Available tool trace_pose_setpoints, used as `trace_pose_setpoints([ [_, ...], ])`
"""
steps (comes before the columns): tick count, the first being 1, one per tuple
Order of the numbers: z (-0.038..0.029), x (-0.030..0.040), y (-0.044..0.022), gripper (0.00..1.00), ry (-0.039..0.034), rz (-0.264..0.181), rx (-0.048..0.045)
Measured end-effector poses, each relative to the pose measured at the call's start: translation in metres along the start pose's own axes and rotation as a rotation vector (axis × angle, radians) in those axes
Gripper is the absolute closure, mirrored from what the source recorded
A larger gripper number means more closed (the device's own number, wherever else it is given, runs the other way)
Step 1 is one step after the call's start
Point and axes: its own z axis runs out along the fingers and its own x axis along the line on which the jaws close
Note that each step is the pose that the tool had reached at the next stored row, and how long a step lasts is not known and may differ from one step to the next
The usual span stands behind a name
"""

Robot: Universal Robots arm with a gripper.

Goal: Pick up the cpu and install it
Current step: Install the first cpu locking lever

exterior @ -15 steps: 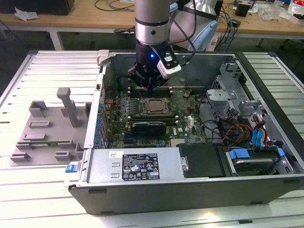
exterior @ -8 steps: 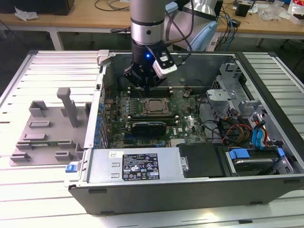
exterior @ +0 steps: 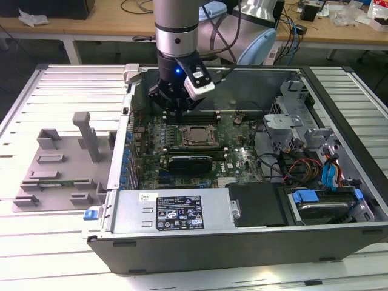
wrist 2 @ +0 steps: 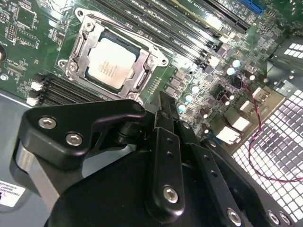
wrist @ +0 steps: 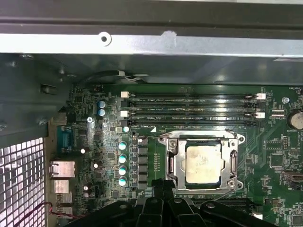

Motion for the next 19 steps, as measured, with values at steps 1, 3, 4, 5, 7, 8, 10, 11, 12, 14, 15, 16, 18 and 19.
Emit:
trace_pose_setpoints([
  [1, -0.0016, -0.0001, 0.0000, 0.89, -0.0002, 0.000, -0.0002],
  [3, -0.0043, -0.0002, -0.0001, 0.89, -0.0002, 0.000, -0.0002],
  [4, -0.0061, -0.0002, -0.0002, 0.89, -0.0002, 0.000, -0.0003],
  [5, -0.0092, -0.0003, -0.0003, 0.89, -0.0002, 0.000, -0.0003],
  [7, -0.0116, -0.0004, -0.0003, 0.89, -0.0004, 0.000, -0.0005],
  [8, -0.0117, -0.0004, -0.0004, 0.89, -0.0003, 0.000, -0.0003],
  [10, -0.0119, 0.0002, -0.0004, 0.89, -0.0001, 0.000, -0.0002],
  [11, -0.0119, 0.0008, -0.0004, 0.89, 0.0000, 0.000, -0.0001],
  [12, -0.0119, 0.0022, -0.0004, 0.89, -0.0001, 0.000, -0.0002],
  [14, -0.0119, 0.0055, -0.0004, 0.89, -0.0002, 0.000, -0.0015],
  [15, -0.0120, 0.0060, -0.0004, 0.89, -0.0003, 0.000, -0.0052],
  [16, -0.0120, 0.0062, -0.0004, 0.89, -0.0003, 0.000, -0.0158],
  [18, -0.0120, 0.0066, -0.0004, 0.89, -0.0004, 0.001, -0.0544],
  [19, -0.0120, 0.0073, -0.0004, 0.89, -0.0004, 0.002, -0.0629],
])
